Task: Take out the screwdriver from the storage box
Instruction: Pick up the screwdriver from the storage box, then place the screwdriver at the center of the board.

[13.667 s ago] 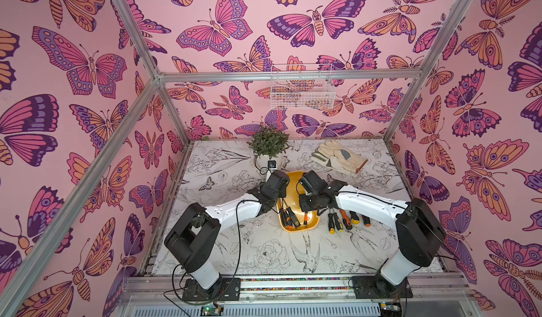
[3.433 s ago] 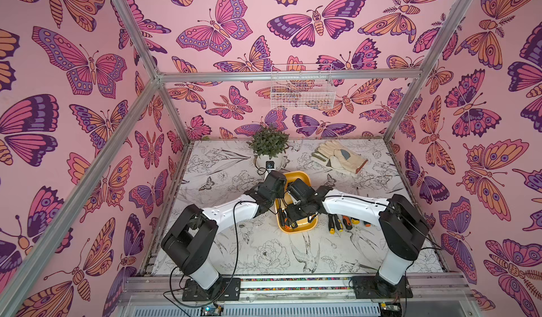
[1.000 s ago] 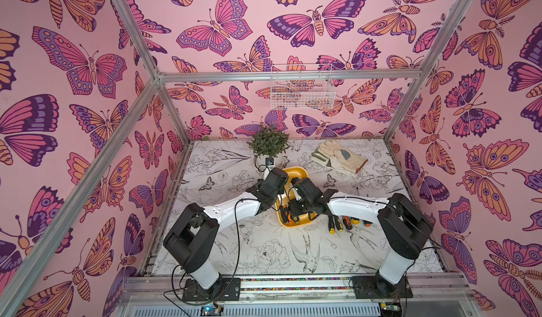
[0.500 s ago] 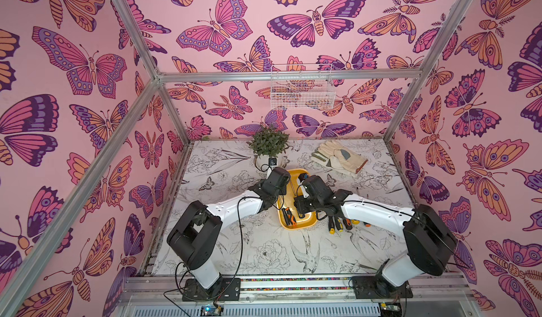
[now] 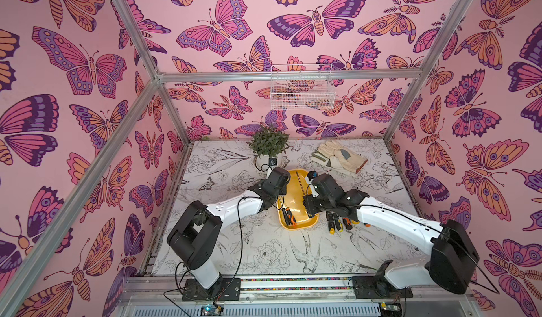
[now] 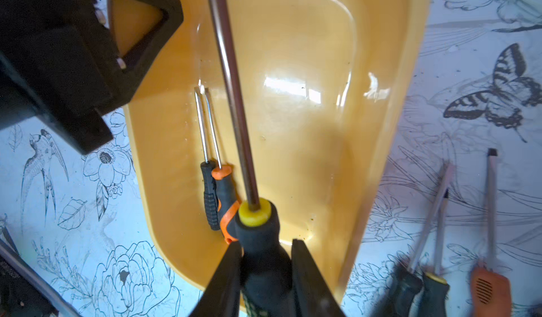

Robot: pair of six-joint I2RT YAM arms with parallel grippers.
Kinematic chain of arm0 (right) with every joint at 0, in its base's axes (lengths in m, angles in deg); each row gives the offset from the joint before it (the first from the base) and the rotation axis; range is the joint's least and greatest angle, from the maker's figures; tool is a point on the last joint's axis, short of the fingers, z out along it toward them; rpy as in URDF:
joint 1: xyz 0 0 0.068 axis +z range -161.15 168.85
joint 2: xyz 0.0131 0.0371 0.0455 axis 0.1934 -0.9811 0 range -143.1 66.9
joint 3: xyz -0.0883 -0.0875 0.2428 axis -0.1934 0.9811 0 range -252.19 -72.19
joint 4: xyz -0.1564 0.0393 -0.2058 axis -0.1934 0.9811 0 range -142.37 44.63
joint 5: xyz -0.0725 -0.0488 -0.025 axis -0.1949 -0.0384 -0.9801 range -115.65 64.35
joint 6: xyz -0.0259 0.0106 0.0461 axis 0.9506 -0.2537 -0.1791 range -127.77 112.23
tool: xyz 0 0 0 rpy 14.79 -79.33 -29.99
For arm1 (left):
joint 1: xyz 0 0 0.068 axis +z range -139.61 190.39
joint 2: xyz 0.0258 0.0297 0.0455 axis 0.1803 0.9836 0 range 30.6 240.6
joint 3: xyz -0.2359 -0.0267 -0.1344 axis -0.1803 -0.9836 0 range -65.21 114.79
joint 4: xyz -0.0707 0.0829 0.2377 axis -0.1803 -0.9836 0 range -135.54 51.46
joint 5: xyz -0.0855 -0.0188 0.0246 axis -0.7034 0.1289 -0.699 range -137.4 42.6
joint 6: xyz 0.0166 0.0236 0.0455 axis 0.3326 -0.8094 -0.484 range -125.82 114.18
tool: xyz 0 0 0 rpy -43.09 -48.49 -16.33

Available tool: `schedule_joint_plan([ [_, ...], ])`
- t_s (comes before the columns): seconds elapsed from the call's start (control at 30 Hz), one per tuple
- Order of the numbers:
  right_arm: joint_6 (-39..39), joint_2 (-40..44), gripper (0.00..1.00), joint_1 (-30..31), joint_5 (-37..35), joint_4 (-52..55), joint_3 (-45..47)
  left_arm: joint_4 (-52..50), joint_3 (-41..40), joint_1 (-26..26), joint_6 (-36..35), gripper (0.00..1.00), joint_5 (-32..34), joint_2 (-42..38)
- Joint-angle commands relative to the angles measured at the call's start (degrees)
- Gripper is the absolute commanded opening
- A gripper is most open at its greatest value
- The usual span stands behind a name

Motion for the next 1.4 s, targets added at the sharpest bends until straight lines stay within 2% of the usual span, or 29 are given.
schedule_joint_plan([
  [0.0, 2.1, 3.2, 0.0, -1.4, -2.6, 5.8, -2.1, -0.3, 1.3, 0.2, 0.7, 0.0, -0.4, 0.2],
  [0.27, 5.5, 7.7, 0.0, -8.1, -2.5, 11.0, -1.8, -0.3, 1.0, 0.1, 1.0, 0.0, -0.3, 0.0],
  [0.53, 10.6, 8.8, 0.0, -22.6, 1.9, 13.4, -1.2, -0.3, 0.9, 0.2, 1.3, 0.0, -0.2, 0.0],
  [0.83, 15.1, 3.8, 0.0, -35.5, 2.0, 14.6, -3.2, -0.3, 0.6, 0.3, 1.7, 0.0, 0.0, -0.4],
  [1.17, 17.9, -2.2, 0.0, -42.8, -2.2, 14.7, -3.1, -0.3, 0.9, 0.4, 0.9, 0.0, -0.8, -0.3],
  [1.37, 18.1, -3.4, 0.0, -47.7, -2.4, 13.9, -2.0, -0.3, 1.1, 0.4, 0.7, 0.0, -1.5, -0.1],
])
